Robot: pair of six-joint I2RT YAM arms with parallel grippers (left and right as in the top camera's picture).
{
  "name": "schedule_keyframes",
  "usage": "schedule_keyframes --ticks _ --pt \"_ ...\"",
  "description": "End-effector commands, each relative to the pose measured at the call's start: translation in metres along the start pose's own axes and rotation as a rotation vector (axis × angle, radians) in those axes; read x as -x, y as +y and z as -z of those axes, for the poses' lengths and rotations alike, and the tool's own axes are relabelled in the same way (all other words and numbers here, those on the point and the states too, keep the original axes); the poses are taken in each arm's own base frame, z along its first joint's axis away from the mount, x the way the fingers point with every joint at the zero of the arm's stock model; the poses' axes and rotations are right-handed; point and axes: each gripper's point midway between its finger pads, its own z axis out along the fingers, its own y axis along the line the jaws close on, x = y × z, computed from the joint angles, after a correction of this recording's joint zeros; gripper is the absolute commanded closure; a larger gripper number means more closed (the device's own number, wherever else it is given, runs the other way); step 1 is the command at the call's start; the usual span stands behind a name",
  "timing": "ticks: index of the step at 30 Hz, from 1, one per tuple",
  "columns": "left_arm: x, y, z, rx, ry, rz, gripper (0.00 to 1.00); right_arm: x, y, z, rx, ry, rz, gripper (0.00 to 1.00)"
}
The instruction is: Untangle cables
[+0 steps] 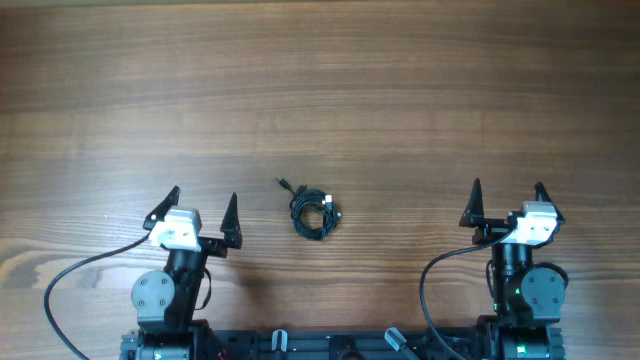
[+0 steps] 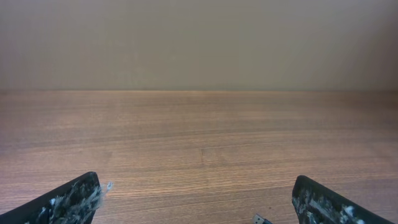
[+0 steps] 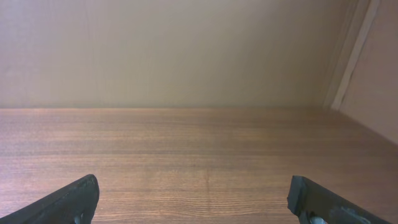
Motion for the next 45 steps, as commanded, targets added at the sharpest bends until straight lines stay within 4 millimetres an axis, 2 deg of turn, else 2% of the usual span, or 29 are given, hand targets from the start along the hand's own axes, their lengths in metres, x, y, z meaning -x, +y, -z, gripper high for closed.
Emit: schedule_keyframes --ticks 1,17,23,39,41,43,45 --pt "-0.002 0.004 0.0 0.02 -0.002 -0.004 0.0 0.0 0.002 0.0 0.011 -0.003 -0.015 0.0" --pt "-0.003 0.004 0.0 0.022 0.003 -0.003 0.0 0.0 0.002 0.0 0.011 -0.003 -0.014 0.0" --pt "-0.005 0.021 0.001 0.117 0.009 -0.002 0.0 0.0 0.002 0.0 0.011 -0.003 -0.014 0.0" --pt "-0.005 0.022 0.001 0.121 0.008 -0.002 0.0 0.0 0.002 0.0 0.011 -0.003 -0.014 0.0" --pt "-0.002 0.015 0.0 0.084 -0.002 0.002 0.0 0.0 0.002 0.0 0.011 -0.003 -0.015 0.0" --pt "0.011 -0.01 0.0 -0.062 -0.05 0.004 0.0 0.0 0.002 0.0 0.011 -0.003 -0.014 0.0" --pt "0.02 -0.02 0.002 -0.124 -0.084 0.07 0.0 0.0 0.002 0.0 0.011 -0.003 -0.014 0.0"
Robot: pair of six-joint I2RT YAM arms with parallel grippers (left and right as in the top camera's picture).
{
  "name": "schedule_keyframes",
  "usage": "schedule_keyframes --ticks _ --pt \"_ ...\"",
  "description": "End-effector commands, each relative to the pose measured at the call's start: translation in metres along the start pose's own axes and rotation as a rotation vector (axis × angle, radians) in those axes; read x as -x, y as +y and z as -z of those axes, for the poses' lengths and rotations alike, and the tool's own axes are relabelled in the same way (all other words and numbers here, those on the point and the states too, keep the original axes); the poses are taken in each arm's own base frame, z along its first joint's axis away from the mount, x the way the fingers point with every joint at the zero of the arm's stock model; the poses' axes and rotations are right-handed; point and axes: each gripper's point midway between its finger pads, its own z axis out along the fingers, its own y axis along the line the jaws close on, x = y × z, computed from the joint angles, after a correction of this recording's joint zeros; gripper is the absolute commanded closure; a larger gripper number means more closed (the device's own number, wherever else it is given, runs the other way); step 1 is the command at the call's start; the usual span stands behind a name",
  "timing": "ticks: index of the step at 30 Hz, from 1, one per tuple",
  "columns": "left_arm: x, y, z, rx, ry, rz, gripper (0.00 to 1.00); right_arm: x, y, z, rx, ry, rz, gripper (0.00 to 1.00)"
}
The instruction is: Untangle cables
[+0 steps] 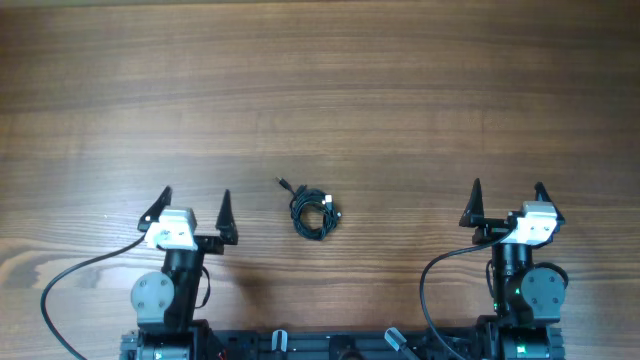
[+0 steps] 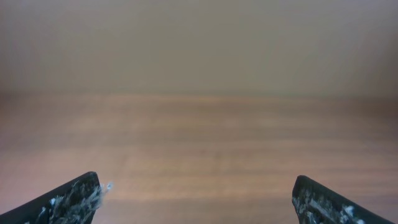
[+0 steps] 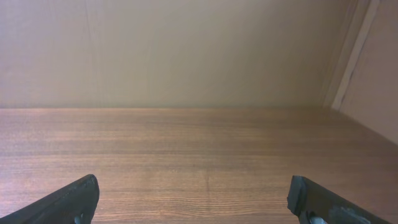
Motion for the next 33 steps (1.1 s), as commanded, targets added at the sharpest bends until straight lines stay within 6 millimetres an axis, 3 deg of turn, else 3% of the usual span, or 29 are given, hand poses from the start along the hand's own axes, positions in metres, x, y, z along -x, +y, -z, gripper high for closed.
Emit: schedule_keyframes --ticks 1,3,6,10,20,33 --pt "0.019 -0.03 0.004 -0.184 -0.063 0.166 0.0 0.0 0.002 0.0 0.011 -0.003 -0.015 0.0" --pt "0.027 -0.032 0.005 -0.202 -0.081 0.318 0.0 0.0 0.002 0.0 0.011 -0.003 -0.015 0.0" --pt "0.031 -0.035 0.006 -0.229 -0.083 0.4 0.0 0.0 0.002 0.0 0.011 -0.003 -0.014 0.0" --pt "0.039 -0.045 0.01 -0.287 -0.082 0.399 0.0 0.0 0.002 0.0 0.011 -0.003 -0.014 0.0" --pt "0.088 -0.049 0.012 -0.295 -0.101 0.395 0.0 0.0 0.002 0.0 0.011 -0.003 -0.015 0.0" --pt "0.13 -0.084 -0.02 -0.423 0.275 0.489 0.0 0.0 0.002 0.0 0.011 -0.003 -0.014 0.0"
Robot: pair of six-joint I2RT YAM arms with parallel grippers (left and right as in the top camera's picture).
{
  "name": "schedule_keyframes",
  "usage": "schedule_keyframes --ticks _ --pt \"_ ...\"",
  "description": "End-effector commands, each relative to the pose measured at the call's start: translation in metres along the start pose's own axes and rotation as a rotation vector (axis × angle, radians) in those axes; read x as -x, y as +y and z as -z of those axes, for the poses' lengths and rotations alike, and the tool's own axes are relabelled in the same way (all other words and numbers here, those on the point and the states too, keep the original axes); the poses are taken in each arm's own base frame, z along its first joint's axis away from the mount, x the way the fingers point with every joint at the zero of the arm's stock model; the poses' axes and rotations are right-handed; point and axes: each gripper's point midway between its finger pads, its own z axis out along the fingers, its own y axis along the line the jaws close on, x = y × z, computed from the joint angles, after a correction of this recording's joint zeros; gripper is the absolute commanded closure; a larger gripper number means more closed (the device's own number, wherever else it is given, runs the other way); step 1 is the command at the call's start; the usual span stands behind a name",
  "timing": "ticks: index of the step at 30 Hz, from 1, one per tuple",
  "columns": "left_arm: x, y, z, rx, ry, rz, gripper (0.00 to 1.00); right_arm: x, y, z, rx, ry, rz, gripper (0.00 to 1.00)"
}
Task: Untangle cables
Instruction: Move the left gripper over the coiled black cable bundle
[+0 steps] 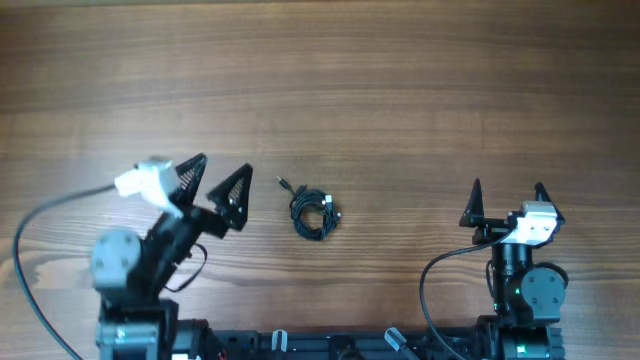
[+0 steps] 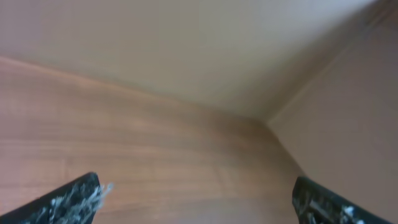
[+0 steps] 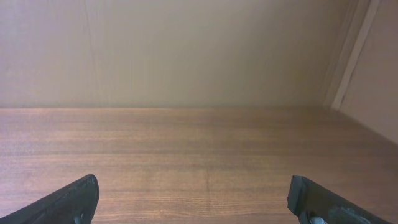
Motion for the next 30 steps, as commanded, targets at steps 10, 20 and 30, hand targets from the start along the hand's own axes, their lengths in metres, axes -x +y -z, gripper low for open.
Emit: schedule_keyframes --ticks 10,20,30 --pt "-0.025 -0.032 -0.036 0.101 0.344 0.052 0.0 0.0 0.002 0.0 0.011 -0.004 -0.015 0.0" --pt "-0.106 -0.04 -0.068 0.161 0.588 -0.05 0.0 0.0 0.002 0.0 0.011 -0.004 -0.015 0.0" --pt "-0.166 0.001 -0.089 0.224 0.811 -0.234 0.0 0.0 0.002 0.0 0.011 -0.004 -0.014 0.0"
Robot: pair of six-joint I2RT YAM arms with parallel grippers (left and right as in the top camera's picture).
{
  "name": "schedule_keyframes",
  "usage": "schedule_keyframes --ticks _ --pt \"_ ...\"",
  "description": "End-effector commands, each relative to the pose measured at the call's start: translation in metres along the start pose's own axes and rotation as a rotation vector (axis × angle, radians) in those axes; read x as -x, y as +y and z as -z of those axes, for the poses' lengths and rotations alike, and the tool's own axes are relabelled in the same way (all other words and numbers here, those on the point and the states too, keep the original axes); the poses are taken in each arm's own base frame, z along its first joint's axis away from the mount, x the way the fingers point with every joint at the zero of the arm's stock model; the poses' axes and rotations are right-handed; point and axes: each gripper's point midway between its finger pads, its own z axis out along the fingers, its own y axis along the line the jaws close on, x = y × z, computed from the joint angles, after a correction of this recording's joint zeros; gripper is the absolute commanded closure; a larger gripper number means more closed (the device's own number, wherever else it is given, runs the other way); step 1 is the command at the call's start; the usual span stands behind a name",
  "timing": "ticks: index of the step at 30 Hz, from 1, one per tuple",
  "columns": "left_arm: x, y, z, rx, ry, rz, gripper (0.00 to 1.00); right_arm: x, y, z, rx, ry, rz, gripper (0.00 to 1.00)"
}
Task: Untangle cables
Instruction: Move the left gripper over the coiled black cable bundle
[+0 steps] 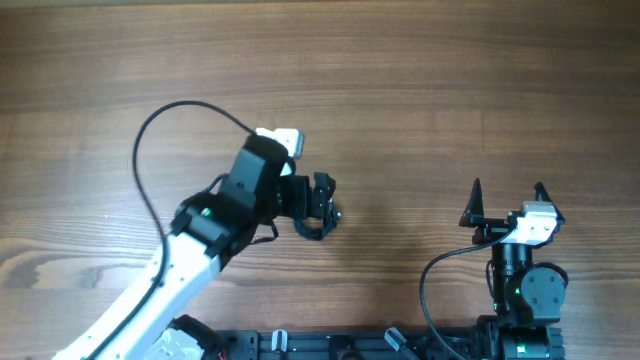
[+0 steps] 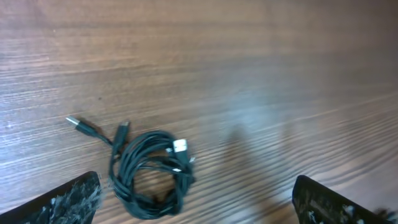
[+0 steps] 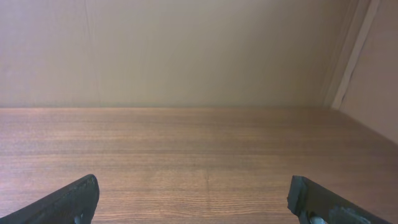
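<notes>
A small coil of black cable (image 2: 151, 176) lies on the wooden table, with a loose USB plug (image 2: 77, 124) and a white-tipped connector (image 2: 179, 146) sticking out of it. My left gripper (image 1: 322, 198) hangs open right over the coil (image 1: 312, 230), which it partly hides in the overhead view. In the left wrist view the coil sits just inside the left fingertip (image 2: 69, 203), the other fingertip (image 2: 328, 205) far to the right. My right gripper (image 1: 507, 204) stands open at its base, nothing between its fingers (image 3: 68, 200).
The wooden table (image 1: 450, 90) stretches all around the coil. A beige wall (image 3: 186, 50) rises behind the far edge. The left arm's own black cord (image 1: 170, 115) loops over the table to the left.
The left arm has reached out from the table's left side to above the cable coil, wrist tilted down at it. The coil lies as before. The right arm has not moved.
Both grippers stood open at their bases, the coil lying between them. The left gripper then turned slightly, later rose and swung toward the coil, and now hangs open over it. The right arm and the coil have stayed put throughout.
</notes>
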Motion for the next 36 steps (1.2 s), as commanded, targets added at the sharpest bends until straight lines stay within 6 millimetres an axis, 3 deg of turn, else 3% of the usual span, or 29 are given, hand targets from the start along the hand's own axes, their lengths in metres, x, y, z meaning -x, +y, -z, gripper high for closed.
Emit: schedule_keyframes --ticks 1,3,7,11,17,22,25,36 --pt "-0.004 0.013 -0.022 0.069 0.052 -0.167 0.0 0.001 0.002 0.0 0.011 -0.005 -0.014 0.0" --pt "-0.007 0.024 -0.035 0.113 0.083 -0.247 0.03 0.001 0.002 0.0 0.011 -0.005 -0.014 0.0" --pt "-0.004 0.045 -0.05 0.223 0.091 -0.324 0.24 0.001 0.002 0.0 0.011 -0.005 -0.015 0.0" --pt "0.0 0.062 -0.061 0.312 0.104 -0.465 0.25 0.001 0.002 0.0 0.011 -0.005 -0.014 0.0" --pt "-0.004 0.064 -0.064 0.302 0.157 -0.67 0.22 0.001 0.002 0.0 0.011 -0.005 -0.014 0.0" --pt "-0.012 0.053 -0.067 0.213 0.19 -0.799 0.28 0.001 0.002 0.0 0.011 -0.005 -0.014 0.0" --pt "-0.017 0.047 -0.07 0.161 0.205 -0.824 0.38 0.001 0.002 0.0 0.011 -0.005 -0.014 0.0" --pt "-0.04 0.042 -0.087 0.062 0.278 -0.805 0.37 0.001 0.002 0.0 0.011 -0.005 -0.015 0.0"
